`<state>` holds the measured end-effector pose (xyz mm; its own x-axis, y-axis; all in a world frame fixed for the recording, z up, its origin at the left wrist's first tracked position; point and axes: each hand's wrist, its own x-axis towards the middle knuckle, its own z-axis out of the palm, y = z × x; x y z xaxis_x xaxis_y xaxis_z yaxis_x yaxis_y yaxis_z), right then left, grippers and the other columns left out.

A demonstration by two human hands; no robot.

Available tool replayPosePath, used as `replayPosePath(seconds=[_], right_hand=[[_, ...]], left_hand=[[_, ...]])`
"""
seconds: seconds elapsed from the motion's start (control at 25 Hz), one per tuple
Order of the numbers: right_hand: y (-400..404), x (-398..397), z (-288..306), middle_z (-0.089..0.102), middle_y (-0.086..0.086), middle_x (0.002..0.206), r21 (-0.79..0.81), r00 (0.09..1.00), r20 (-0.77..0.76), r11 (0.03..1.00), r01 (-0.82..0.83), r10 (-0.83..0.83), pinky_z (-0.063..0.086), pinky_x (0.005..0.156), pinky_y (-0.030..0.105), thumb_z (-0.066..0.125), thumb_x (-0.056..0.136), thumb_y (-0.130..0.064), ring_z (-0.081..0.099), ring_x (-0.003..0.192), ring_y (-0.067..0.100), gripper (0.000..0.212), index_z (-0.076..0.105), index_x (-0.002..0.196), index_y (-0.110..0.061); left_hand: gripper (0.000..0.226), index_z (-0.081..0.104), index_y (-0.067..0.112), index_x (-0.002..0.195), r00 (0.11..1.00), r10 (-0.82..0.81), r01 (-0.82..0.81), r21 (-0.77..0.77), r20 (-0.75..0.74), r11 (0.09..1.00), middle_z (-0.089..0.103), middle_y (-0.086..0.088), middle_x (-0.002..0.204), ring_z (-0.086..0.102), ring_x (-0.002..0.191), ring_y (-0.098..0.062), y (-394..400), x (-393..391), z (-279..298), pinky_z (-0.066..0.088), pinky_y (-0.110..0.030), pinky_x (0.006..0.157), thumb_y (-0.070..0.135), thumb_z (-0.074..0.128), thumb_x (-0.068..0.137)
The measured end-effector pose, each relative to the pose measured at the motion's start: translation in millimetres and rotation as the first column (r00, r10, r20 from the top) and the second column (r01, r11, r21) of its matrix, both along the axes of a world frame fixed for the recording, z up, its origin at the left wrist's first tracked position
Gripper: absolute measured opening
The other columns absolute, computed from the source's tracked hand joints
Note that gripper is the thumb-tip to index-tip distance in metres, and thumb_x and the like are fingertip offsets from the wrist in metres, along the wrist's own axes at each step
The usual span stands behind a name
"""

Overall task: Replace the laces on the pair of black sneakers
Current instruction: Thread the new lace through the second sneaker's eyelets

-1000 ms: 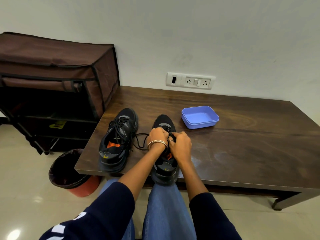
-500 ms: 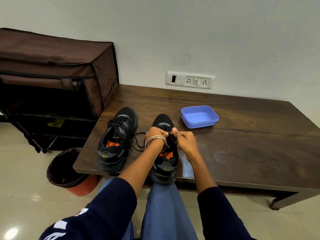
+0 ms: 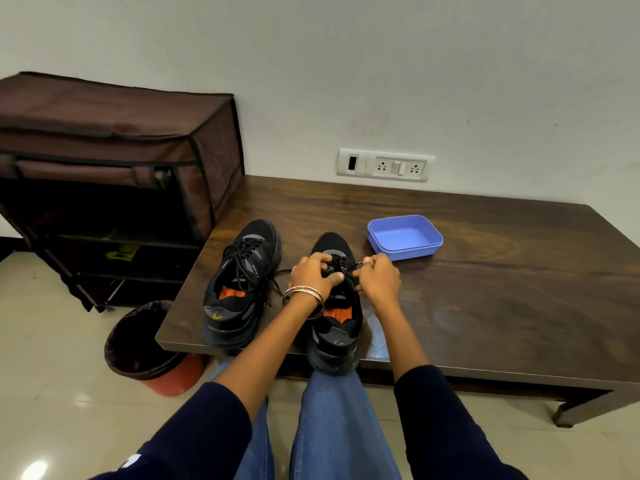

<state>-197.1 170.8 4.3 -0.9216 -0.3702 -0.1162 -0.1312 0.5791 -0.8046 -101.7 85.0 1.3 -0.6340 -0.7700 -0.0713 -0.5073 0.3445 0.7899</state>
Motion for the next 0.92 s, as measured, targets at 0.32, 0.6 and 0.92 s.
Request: replayPosePath(seconds=[0.32,0.6,0.92], right_hand=[[44,-20,82,0.042,-0.001,0.059,-0.823,0.852,0.522,0.249,0.511,-0.024,0.031,0.043,0.023,0.037,0.095,-0.003,0.032,0.043,0.011,0.027,0.048,0.074,-0.016],[28,-14,21,0.071,-0.004,0.109,0.279,0.936,-0.093,0.912,-0.301,0.338,0.049,0.092,0.039,0.066,0.088,-0.04,0.061,0.109,0.019,0.028,0.069,0.113,-0.028],[37,-8,68,0.069,0.0,0.08,-0.913,0.926,0.296,0.354,0.202,0.234,0.032,0.055,0.024,0.047,0.094,-0.006,0.059,0.071,0.016,0.029,0.053,0.072,-0.023]], left_hand=[[0.08,0.036,0.033,0.141,0.948,0.041,0.093,-0.397,0.316,0.913,0.037,-0.002,0.14,0.026,0.133,-0.029,4,12,8,0.018,-0.054,0.109,0.059,0.068,0.071],[0.11,0.01,0.016,0.152,0.955,0.073,-0.02,-0.182,0.288,0.983,0.039,-0.011,0.147,0.036,0.134,-0.035,9,16,-5,0.025,-0.051,0.107,0.064,0.067,0.071],[0.102,0.017,0.019,0.15,0.976,0.088,-0.042,-0.225,0.199,0.974,0.031,-0.011,0.141,0.034,0.129,-0.035,13,16,-12,0.035,-0.047,0.102,0.055,0.071,0.071]])
